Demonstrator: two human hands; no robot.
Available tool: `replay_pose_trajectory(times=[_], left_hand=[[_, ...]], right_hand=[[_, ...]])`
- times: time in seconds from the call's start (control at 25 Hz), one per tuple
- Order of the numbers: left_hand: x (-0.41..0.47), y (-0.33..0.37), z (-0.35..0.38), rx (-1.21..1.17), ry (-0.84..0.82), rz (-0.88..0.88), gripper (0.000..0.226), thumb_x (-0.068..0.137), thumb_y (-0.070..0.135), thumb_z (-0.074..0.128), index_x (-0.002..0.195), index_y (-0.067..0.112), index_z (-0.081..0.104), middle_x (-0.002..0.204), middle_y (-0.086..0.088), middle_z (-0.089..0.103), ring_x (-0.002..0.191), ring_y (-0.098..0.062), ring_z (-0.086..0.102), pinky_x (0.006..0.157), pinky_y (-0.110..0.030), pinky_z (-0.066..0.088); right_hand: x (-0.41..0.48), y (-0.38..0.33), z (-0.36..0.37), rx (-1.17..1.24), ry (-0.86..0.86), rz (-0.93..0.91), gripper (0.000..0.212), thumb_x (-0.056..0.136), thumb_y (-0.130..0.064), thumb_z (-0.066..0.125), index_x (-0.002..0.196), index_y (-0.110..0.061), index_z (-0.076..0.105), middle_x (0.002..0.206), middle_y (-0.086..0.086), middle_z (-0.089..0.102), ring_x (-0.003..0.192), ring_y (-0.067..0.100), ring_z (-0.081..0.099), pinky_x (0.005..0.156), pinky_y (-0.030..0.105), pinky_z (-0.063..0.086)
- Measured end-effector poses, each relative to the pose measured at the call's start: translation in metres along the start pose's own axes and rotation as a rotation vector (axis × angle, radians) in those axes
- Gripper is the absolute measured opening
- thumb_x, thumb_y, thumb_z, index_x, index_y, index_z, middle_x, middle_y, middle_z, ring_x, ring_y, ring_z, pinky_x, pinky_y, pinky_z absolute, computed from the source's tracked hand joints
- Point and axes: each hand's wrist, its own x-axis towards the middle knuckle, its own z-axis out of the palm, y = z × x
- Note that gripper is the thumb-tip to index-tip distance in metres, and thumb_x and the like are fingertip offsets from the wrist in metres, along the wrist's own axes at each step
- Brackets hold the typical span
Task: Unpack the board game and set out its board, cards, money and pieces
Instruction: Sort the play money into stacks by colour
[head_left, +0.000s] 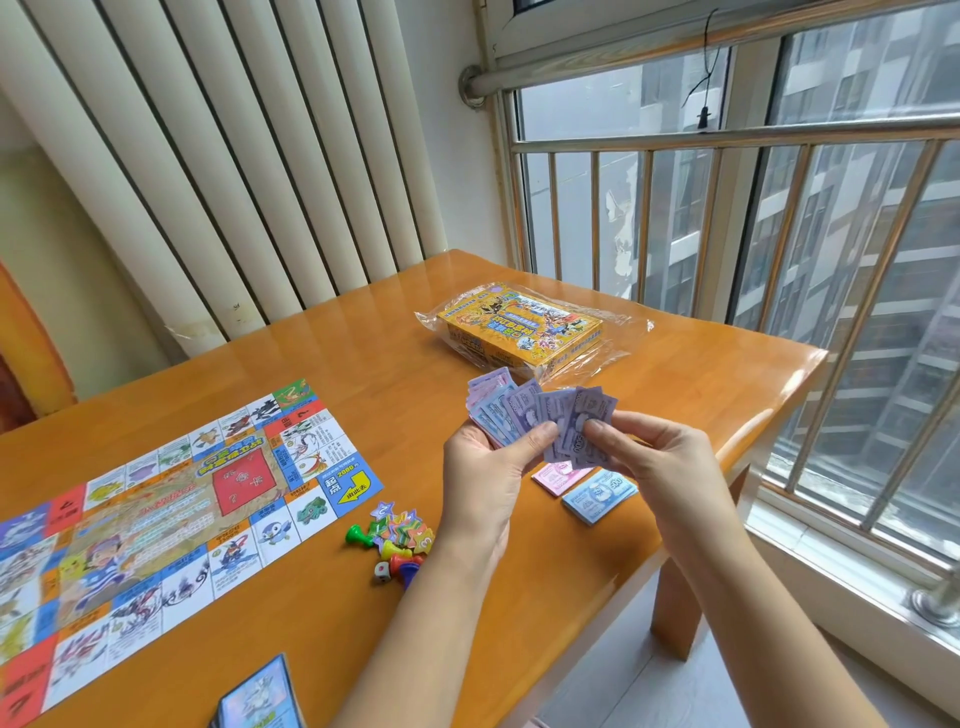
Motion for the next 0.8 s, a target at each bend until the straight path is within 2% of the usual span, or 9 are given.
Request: replay_pose_trajectory(times=[0.16,0.32,0.48,0.68,0.8], left_hand=[[-0.001,0.001,0.0,-0.002,0.01,-0.016,0.024,0.076,-0.01,0.069,0.093,0.007,0.069,0.09,-0.009,0.074,0.08,-0.02,0.07,0.069,-0.027,0.057],[-0.001,0.004,0.0,-0.032,0.015,-0.042,0.023,0.078,-0.009,0.067,0.092,0.008,0.068,0.084,-0.005,0.074,0.074,-0.017,0.07,0.064,-0.026,0.057],[0.0,0.007,-0.002,-0.027,0.05,-0.059,0.024,0.079,-0.012,0.064,0.094,0.006,0.067,0.079,-0.002,0.073,0.069,-0.013,0.069,0.06,-0.022,0.056],[0.001,0.01,-0.004,-0.046,0.03,-0.092,0.03,0.08,-0.018,0.058,0.094,0.007,0.066,0.078,-0.001,0.073,0.069,-0.011,0.069,0.059,-0.02,0.054],[0.005,0.014,-0.011,-0.054,0.051,-0.122,0.029,0.081,-0.018,0.057,0.096,0.005,0.063,0.084,-0.006,0.071,0.071,-0.013,0.069,0.064,-0.022,0.057]], right_hand=[[0.0,0.003,0.004,-0.048,0.022,-0.016,0.009,0.077,-0.006,0.072,0.084,-0.011,0.075,0.076,0.007,0.075,0.067,0.014,0.07,0.064,0.019,0.055],[0.001,0.005,0.005,-0.111,0.101,-0.06,0.007,0.078,-0.009,0.073,0.082,-0.015,0.075,0.078,0.005,0.075,0.071,0.017,0.07,0.071,0.029,0.056],[0.004,0.005,0.004,-0.082,0.117,-0.038,0.008,0.081,-0.008,0.071,0.088,-0.01,0.074,0.083,0.008,0.075,0.077,0.02,0.069,0.077,0.032,0.056],[0.001,0.006,0.004,-0.032,0.124,-0.039,0.004,0.083,-0.007,0.068,0.085,-0.009,0.072,0.078,0.005,0.074,0.07,0.016,0.067,0.065,0.021,0.056],[-0.002,0.005,0.006,-0.101,0.117,-0.101,0.011,0.088,-0.005,0.064,0.082,-0.013,0.069,0.074,0.003,0.069,0.064,0.012,0.063,0.057,0.019,0.054]])
